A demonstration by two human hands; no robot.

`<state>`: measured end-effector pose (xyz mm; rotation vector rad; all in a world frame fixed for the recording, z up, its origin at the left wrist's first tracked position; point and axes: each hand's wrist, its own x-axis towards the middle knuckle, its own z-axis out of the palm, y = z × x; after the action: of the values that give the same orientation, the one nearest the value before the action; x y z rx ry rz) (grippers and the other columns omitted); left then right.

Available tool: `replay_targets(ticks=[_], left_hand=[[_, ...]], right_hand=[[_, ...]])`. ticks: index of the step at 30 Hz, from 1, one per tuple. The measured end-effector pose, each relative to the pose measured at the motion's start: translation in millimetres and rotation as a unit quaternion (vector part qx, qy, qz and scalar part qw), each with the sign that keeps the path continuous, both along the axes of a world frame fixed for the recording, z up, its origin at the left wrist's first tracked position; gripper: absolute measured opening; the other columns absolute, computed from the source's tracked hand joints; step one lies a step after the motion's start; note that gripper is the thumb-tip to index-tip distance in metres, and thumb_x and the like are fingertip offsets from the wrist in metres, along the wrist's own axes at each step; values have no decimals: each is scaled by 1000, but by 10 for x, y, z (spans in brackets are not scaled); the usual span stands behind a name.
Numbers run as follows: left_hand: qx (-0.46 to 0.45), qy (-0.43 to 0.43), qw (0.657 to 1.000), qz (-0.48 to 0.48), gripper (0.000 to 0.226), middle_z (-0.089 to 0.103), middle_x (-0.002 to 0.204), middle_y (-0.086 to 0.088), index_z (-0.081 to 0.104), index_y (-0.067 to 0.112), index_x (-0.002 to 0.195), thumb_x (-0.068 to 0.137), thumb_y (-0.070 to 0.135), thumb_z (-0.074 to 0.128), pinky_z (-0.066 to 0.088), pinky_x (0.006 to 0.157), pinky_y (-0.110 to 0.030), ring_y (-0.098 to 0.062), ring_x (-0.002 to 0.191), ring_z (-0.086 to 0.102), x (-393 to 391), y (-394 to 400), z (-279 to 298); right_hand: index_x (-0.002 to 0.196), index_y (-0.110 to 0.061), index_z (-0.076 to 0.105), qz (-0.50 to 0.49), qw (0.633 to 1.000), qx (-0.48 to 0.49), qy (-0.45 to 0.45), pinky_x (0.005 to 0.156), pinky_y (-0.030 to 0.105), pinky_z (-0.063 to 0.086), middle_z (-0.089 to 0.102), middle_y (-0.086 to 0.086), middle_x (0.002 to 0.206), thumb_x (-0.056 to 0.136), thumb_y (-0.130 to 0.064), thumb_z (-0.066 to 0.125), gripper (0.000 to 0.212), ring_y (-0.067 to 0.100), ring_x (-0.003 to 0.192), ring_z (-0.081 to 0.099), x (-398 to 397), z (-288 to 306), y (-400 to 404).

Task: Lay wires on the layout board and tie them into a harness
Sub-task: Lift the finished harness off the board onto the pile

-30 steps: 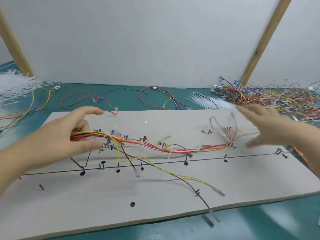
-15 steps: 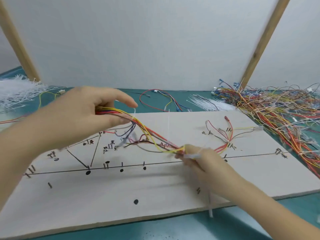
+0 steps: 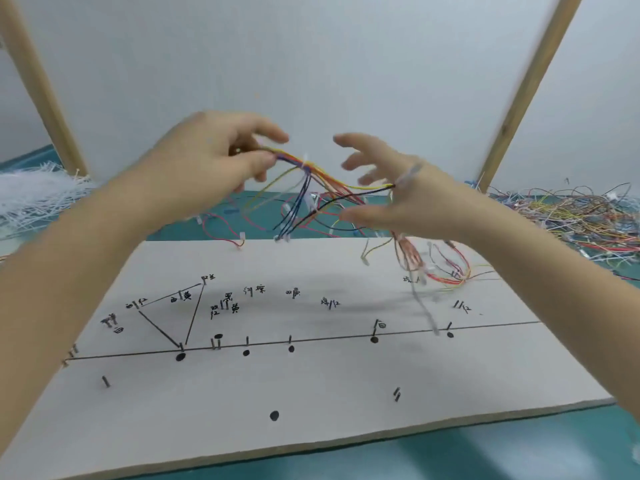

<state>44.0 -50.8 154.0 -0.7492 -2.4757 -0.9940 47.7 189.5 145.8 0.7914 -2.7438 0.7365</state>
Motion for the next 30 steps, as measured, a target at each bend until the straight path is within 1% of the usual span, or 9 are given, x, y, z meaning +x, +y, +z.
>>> replay_targets(ticks=[3, 7, 9, 11, 15, 17, 20, 24, 30], left_hand=[[-12, 122, 992, 42, 21, 63, 82, 9, 58, 21, 108, 87, 19, 60, 40, 71, -14, -5, 74, 58, -84, 176, 179], [173, 271, 933, 164, 49, 44, 114, 9, 45, 14, 123, 82, 35, 62, 35, 97, -32, -15, 111, 44, -199, 146, 16], [354, 183, 907, 139, 53, 41, 119, 5, 37, 12, 127, 85, 35, 58, 34, 100, -29, -11, 111, 42, -248, 169, -212], [461, -12, 886, 48, 43, 48, 111, 6, 36, 12, 129, 91, 27, 50, 39, 92, -28, -9, 100, 48, -285, 306, -460], [246, -308, 917, -59, 62, 56, 101, 10, 33, 12, 138, 86, 22, 63, 46, 72, -26, -10, 77, 60, -316, 970, -846], [215, -384, 892, -100, 68, 56, 106, -1, 23, 14, 144, 88, 18, 62, 47, 68, -26, -16, 73, 60, -338, 1433, -905], [224, -399, 869, -190, 71, 55, 102, -8, 15, 22, 147, 92, 12, 57, 42, 57, -16, -11, 64, 56, -369, 2009, -901], [299, -383, 847, -215, 41, 50, 79, 3, 38, 7, 138, 97, 5, 42, 42, 55, -8, 4, 50, 59, -380, 2455, -971], [466, -377, 762, -246, 22, 55, 79, 0, 54, -5, 107, 99, 1, 35, 47, 75, -16, 4, 63, 63, -479, 2675, -831]], right_hand=[[108, -21, 62, 8, 998, -69, 1, 68, 21, 48, 65, -6, 82, 88, -24, 60, 21, 13, 70, 62, -153, 124, -339], [90, -17, 61, -16, 981, -193, 14, 53, 26, 47, 64, -4, 74, 93, -15, 49, 13, 10, 57, 62, -375, 455, -372], [88, -21, 60, -2, 965, -260, 24, 52, 26, 49, 66, -2, 76, 95, -14, 48, 15, 12, 59, 66, -434, 633, -310], [90, -21, 60, 8, 955, -293, 38, 53, 28, 51, 67, 0, 78, 95, -14, 47, 15, 14, 61, 68, -471, 756, -283], [94, -19, 61, -7, 962, -272, 29, 62, 33, 54, 69, 1, 80, 96, -16, 48, 13, 14, 63, 69, -521, 844, -289], [99, -17, 61, 10, 963, -270, -8, 62, 34, 55, 69, 2, 82, 97, -15, 48, 13, 17, 65, 69, -510, 806, -276], [100, -15, 61, 33, 952, -299, -64, 59, 33, 56, 69, 1, 78, 97, -15, 49, 12, 18, 63, 68, -455, 685, -204], [95, -19, 61, 22, 946, -305, -111, 61, 32, 57, 69, -1, 76, 97, -17, 49, 13, 17, 62, 67, -411, 516, -6], [96, -18, 60, 3, 946, -282, -158, 63, 36, 58, 71, -1, 75, 96, -20, 52, 8, 17, 59, 67, -382, 472, 285]])
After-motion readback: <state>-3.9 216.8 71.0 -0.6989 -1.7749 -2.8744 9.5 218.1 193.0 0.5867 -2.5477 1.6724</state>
